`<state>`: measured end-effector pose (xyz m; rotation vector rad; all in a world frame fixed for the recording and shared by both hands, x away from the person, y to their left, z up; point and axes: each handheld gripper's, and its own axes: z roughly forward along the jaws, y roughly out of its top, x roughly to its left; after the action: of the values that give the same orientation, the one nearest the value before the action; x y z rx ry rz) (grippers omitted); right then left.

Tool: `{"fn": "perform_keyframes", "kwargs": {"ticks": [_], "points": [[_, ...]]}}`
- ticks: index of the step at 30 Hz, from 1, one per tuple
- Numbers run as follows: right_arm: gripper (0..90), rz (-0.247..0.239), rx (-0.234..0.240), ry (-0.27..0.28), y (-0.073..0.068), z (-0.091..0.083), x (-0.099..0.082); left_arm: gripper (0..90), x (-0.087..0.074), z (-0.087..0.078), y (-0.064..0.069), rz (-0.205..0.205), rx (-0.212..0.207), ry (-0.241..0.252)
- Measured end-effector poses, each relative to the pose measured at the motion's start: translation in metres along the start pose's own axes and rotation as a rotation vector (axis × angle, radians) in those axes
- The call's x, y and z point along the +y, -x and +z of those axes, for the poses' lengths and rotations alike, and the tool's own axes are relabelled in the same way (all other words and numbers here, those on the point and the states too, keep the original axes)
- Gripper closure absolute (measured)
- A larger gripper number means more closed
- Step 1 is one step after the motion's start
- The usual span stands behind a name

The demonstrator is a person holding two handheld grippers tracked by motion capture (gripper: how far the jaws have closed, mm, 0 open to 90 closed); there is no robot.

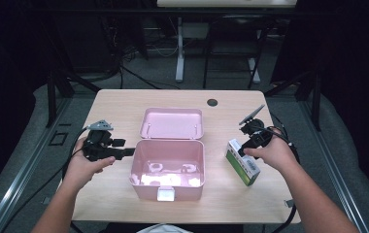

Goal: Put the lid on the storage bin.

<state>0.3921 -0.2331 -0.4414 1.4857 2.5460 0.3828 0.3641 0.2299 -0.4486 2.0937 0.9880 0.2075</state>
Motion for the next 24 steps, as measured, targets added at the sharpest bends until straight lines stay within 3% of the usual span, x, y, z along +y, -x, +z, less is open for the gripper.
{"fn": "perform_keyframes", "kwargs": {"ticks": [5, 16, 22, 24], "points": [[43.5, -0.005, 0.009, -0.048, -0.002, 0.007, 0.004, 39.2, 0.0, 0.0, 0.0, 0.002, 0.008, -0.001], [47.5, 0.004, 0.016, -0.086, -0.002, 0.02, 0.008, 23.8, 0.001, -0.004, 0.0, -0.011, 0.015, 0.031], [52.7, 0.002, 0.018, -0.117, -0.002, 0.024, 0.008, 23.7, 0.001, -0.004, -0.001, -0.004, 0.013, 0.029], [58.2, -0.004, 0.02, -0.118, -0.002, 0.025, 0.008, 28.8, 0.0, -0.004, -0.001, 0.003, 0.021, 0.013]]}}
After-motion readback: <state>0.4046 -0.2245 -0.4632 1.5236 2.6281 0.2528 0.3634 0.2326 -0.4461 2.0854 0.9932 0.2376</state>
